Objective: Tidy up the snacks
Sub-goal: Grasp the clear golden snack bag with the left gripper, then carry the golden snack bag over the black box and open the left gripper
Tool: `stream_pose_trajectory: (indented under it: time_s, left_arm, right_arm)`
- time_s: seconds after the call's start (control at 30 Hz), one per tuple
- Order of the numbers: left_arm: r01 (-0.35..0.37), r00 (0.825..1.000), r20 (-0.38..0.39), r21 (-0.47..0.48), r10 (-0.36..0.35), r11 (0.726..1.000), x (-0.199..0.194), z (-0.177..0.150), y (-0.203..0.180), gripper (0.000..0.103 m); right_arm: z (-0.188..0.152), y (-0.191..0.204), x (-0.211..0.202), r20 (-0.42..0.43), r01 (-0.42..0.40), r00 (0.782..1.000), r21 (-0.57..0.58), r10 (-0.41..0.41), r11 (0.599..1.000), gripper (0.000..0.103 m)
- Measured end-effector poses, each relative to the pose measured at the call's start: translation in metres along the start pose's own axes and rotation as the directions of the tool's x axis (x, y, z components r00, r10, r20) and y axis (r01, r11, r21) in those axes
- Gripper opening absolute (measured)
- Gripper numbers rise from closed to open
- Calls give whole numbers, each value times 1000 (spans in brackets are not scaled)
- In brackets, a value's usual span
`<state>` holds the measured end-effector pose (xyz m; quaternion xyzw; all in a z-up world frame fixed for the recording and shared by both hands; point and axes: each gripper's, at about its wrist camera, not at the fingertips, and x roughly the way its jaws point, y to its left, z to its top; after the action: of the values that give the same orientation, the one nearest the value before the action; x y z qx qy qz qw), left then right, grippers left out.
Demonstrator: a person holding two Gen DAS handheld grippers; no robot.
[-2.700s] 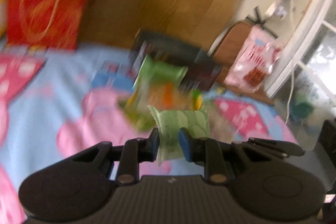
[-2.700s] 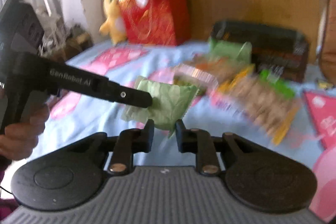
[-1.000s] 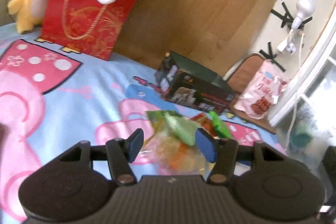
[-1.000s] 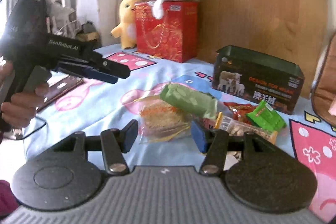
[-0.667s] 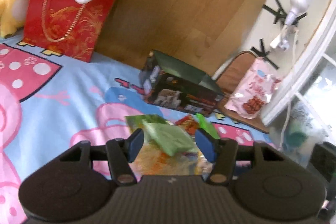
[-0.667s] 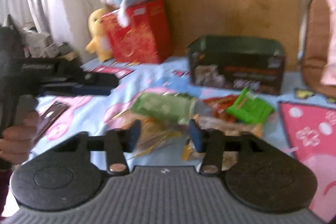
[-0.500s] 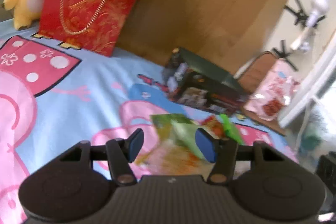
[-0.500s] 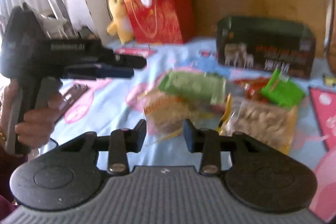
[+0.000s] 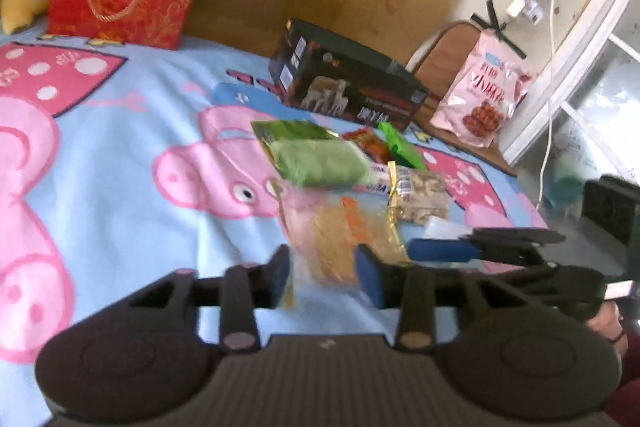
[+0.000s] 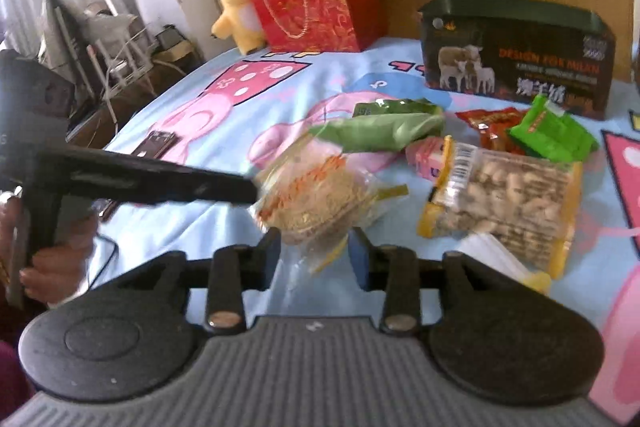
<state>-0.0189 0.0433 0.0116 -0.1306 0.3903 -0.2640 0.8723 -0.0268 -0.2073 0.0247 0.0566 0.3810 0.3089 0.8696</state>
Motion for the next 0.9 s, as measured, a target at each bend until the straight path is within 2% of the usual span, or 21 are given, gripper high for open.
stream_pose_trajectory:
  time_s: [0.03,0.1,0.17,0.27,0.33,0.43,0.53,0.67,0.77,0.9]
  left_arm:
    - [-20,999,29,-4,20,1000,-5,3,0,59]
    - [-54,996,66,-23,55,998,-7,12,5,60]
    - [-49,998,41,-72,52,996,2,21,7,60]
    - [-36,999,-27,-58,34,998,24,22,1,60]
    - [-65,994,-89,-35,61,997,42,15,-5,50]
    - [4,994,-105,-56,-10,998,41,3,-7,44]
    - [-15,995,-102,-20,13,1000,33,-2,-14,44]
    - [8,997,-81,-57,-12,998,28,6,-15,43]
    - [29,999,-34,-29,-30,999,20,19,-25,43]
    - [44,999,16,31,-45,999,20,51,-41,43]
  right_arm:
    - [-3,-2,-5,2,1,1000,2,-1,1000,54]
    - [-7,-4,-11,8,11,1000,4,-11,1000,65]
    - [-9,0,-10,10,21,1000,-20,-21,1000,72]
    - [-6,11,2,4,35,999,-84,-34,996,72]
    - [-4,19,10,17,46,999,-139,-44,989,72]
    - [-7,38,26,21,71,997,-260,-68,963,72]
    - [-11,47,30,26,95,995,-329,-92,939,65]
    - [-5,39,22,55,71,997,-291,-57,954,60]
    - [-1,45,11,126,108,989,-290,-74,951,60]
    - [12,40,-3,231,158,968,-277,-94,948,60]
